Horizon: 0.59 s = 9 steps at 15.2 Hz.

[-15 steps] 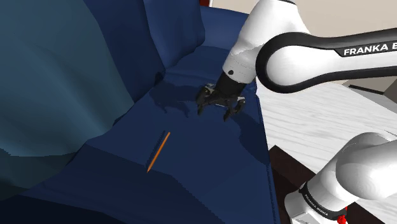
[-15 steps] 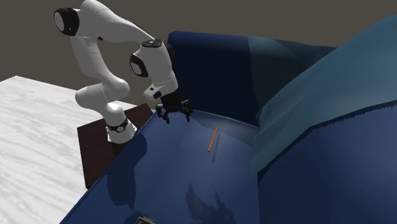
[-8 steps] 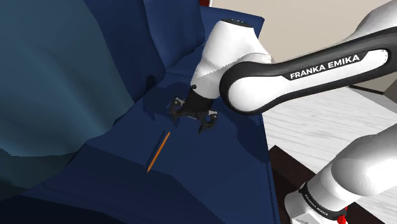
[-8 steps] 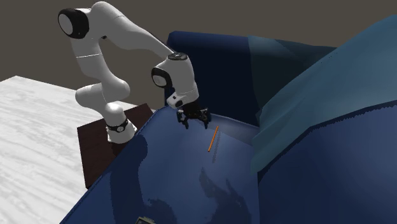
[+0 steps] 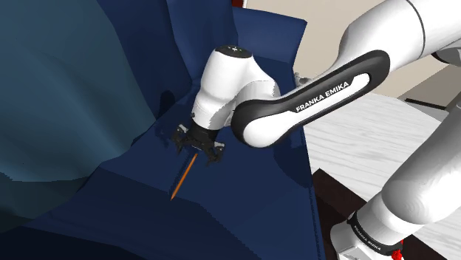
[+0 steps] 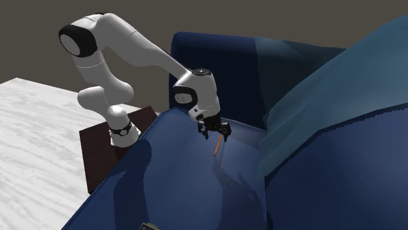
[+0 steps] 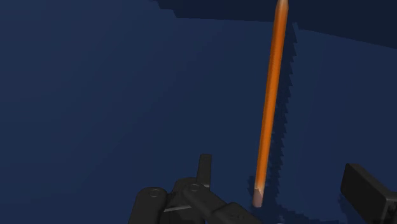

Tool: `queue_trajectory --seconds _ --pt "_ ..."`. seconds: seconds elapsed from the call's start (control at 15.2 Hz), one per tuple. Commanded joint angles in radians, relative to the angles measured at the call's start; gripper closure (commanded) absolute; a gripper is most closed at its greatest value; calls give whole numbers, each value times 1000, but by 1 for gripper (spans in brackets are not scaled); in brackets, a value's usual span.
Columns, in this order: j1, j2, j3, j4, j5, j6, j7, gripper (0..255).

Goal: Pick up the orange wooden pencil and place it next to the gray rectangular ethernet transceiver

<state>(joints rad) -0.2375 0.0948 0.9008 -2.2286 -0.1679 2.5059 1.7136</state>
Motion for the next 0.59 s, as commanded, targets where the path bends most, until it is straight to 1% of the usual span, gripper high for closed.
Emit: queue_trajectory --seconds 0.0,0.2,0.26,0.53 --pt "16 39 -11 4 -57 18 47 0" --pt "40 89 -38 8 -126 43 95 0" --pt "46 98 -44 9 -139 48 103 0" --pt "46 98 -45 9 -138 48 103 0"
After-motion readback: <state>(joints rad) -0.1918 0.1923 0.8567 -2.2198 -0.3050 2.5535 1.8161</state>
